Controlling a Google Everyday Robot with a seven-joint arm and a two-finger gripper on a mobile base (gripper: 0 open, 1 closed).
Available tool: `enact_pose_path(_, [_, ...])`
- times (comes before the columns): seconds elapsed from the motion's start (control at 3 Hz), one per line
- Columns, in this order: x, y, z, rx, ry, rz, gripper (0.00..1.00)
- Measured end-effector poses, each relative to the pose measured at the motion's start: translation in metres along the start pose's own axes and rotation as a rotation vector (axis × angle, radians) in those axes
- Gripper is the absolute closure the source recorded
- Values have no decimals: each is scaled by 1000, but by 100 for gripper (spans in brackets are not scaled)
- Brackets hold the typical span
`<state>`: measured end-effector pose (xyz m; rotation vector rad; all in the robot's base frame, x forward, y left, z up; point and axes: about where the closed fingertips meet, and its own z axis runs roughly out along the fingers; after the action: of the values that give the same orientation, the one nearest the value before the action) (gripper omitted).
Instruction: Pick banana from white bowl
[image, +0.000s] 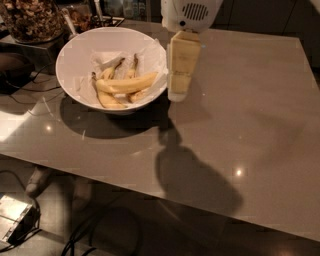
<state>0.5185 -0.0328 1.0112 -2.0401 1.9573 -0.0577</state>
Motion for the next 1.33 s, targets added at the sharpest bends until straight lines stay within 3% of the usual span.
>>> enact_pose_path(0.33, [-43,-33,23,-26,-25,-23,0])
enact_pose_path(1.0, [-67,-52,34,1,-102,-23,0])
enact_pose_path(1.33, [-86,-71,60,-43,-126,-19,0])
